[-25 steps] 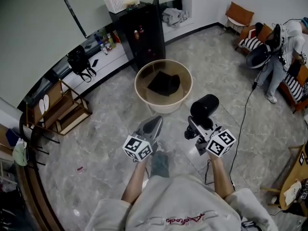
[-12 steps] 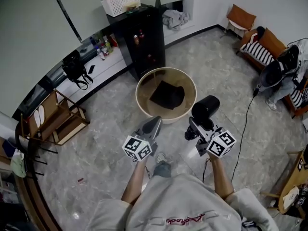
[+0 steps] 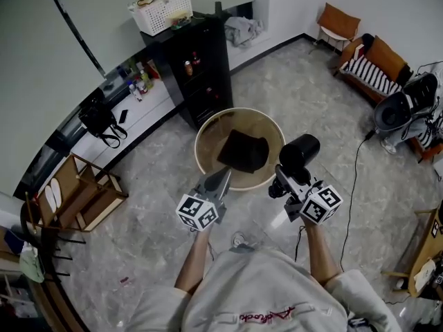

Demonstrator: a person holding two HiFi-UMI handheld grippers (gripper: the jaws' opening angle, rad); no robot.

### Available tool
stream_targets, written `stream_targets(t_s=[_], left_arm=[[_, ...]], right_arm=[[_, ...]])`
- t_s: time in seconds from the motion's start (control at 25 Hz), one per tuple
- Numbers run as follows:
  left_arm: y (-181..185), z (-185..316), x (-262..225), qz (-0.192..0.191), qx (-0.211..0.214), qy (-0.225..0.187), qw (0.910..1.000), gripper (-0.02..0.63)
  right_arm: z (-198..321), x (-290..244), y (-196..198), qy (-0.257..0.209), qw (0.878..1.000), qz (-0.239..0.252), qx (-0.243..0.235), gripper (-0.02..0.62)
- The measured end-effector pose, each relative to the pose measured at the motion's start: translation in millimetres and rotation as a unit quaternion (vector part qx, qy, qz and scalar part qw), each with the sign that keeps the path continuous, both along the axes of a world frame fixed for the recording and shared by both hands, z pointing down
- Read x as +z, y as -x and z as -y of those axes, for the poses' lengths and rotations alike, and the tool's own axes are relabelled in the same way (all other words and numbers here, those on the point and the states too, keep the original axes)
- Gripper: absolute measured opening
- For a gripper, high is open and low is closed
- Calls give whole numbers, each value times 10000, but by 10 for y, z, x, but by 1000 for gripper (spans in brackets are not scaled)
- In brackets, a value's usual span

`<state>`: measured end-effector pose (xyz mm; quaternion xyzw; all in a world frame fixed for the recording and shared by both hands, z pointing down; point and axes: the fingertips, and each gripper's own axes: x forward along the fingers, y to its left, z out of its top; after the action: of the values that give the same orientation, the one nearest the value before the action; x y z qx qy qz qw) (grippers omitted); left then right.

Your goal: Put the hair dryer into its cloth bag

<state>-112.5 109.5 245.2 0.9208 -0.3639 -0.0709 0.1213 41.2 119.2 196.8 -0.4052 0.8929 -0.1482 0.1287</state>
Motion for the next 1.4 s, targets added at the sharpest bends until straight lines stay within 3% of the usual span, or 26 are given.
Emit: stream_targets(t_s=[0.32, 0.72, 1.04, 1.4], left_arm=[[108, 425, 93, 52, 301, 112, 9995, 40], [-36, 591, 278, 149, 556, 327, 9978, 40], [-226, 923, 443, 181, 504, 512, 9973, 40], [-530, 1569, 496, 272, 278, 595, 9975, 40]], right_arm=[[351, 21, 67, 15, 9994, -37, 352, 209], [498, 162, -57, 167, 9983, -3, 566, 209], [836, 266, -276, 227, 9983, 40, 539, 209], [1595, 306, -581, 277, 9992, 37, 277, 209]])
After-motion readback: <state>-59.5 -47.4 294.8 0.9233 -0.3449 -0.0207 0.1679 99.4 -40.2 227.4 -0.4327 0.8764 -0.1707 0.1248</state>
